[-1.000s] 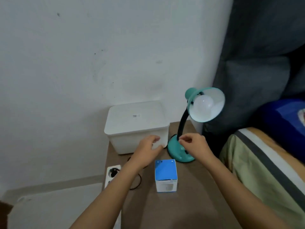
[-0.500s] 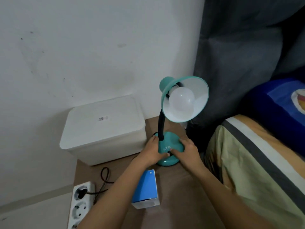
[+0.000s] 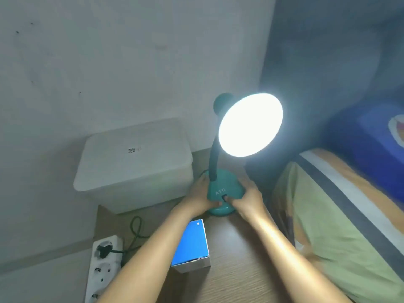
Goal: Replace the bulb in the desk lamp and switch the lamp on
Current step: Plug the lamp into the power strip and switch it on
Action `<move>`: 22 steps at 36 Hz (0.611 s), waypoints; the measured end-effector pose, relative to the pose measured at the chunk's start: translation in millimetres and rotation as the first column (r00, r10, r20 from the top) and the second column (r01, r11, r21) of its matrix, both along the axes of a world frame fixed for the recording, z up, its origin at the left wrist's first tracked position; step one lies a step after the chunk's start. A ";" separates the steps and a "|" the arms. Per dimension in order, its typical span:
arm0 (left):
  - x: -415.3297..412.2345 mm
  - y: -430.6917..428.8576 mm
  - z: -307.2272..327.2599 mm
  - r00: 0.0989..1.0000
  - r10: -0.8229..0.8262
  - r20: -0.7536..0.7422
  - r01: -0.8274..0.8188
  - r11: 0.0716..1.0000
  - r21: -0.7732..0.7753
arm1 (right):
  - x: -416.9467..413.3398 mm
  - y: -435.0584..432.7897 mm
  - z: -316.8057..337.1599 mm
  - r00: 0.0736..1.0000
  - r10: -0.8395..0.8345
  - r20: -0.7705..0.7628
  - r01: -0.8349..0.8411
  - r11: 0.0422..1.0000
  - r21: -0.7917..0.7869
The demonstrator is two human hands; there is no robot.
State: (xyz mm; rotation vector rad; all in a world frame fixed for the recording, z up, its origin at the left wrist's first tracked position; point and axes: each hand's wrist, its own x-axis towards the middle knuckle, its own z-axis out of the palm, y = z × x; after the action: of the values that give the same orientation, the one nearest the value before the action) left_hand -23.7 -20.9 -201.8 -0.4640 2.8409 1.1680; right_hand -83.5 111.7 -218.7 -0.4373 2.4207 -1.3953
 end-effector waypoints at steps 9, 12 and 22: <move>0.1 -3.6 -1.1 0.999 -0.019 -0.033 0.020 0.999 0.038 | 2.2 -1.5 -2.4 0.994 -0.015 -0.104 0.018 0.999 0.028; 1.0 -4.1 -1.1 0.999 -0.026 -0.041 0.028 0.999 0.042 | 3.8 -3.3 -1.8 0.994 -0.042 -0.097 0.043 0.999 0.003; -1.1 -8.5 -13.0 1.000 0.008 -0.022 -0.006 0.997 0.076 | 1.1 -11.2 -0.7 0.991 -0.093 -0.097 0.095 0.995 0.010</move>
State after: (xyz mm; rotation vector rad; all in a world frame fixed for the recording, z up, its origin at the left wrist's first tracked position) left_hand -24.7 -29.4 -214.9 -0.4609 2.8035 1.2842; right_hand -82.5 100.6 -219.4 -0.4003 2.5578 -1.4248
